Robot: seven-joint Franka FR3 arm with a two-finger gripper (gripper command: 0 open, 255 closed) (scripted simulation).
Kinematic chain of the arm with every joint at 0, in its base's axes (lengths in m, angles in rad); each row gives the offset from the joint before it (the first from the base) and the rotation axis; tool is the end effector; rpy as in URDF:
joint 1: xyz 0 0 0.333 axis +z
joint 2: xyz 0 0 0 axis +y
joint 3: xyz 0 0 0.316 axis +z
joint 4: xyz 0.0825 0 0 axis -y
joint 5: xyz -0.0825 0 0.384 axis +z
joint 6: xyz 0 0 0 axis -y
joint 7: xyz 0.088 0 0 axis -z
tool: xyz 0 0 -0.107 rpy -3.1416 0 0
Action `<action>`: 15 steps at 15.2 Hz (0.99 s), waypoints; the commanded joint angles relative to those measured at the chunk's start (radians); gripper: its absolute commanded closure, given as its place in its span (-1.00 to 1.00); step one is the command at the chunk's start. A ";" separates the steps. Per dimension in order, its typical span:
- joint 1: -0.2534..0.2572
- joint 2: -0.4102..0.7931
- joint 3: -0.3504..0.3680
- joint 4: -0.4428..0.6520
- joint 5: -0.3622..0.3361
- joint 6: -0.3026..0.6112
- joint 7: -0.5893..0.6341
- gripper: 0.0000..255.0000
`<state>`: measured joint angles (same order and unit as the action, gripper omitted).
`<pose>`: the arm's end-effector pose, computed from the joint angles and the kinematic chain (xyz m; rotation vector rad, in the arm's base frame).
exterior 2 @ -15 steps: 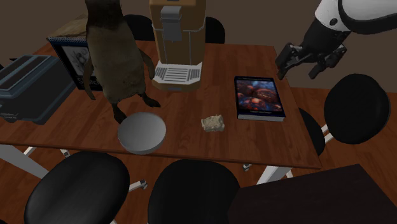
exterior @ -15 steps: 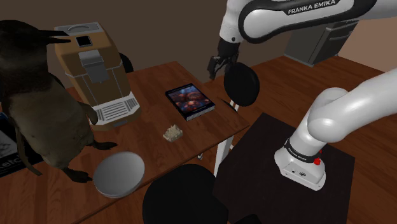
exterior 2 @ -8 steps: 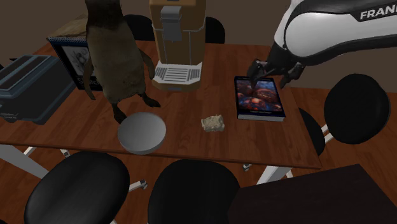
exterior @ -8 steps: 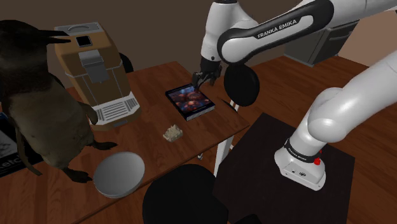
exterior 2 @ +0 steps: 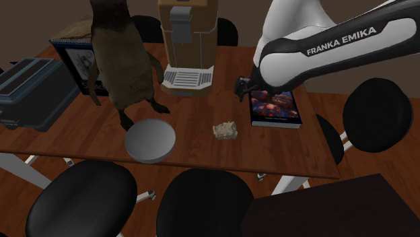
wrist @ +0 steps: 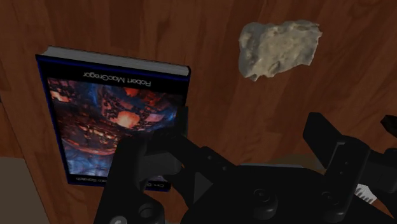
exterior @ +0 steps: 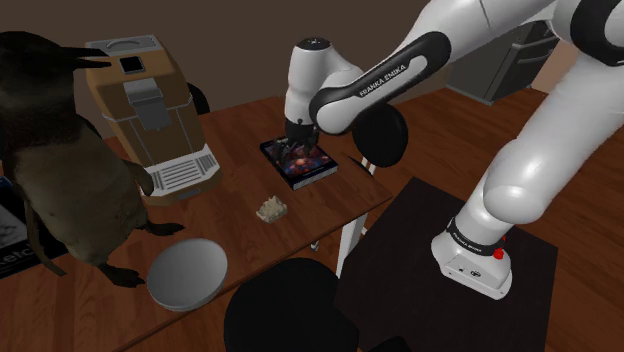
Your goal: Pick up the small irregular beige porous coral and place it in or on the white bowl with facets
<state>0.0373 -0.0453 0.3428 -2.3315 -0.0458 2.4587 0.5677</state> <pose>0.4802 0.1923 0.3711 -3.0855 0.2374 -0.2674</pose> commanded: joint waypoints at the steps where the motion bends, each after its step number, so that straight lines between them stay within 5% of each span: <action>1: 0.003 0.082 0.010 0.033 -0.049 0.044 0.054 -1.00; 9: 0.094 0.403 -0.026 0.252 -0.247 0.124 0.260 -1.00; 15: 0.162 0.575 -0.072 0.396 -0.311 0.150 0.329 -1.00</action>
<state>0.1923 0.5078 0.2772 -1.9548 -0.3497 2.6053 0.8905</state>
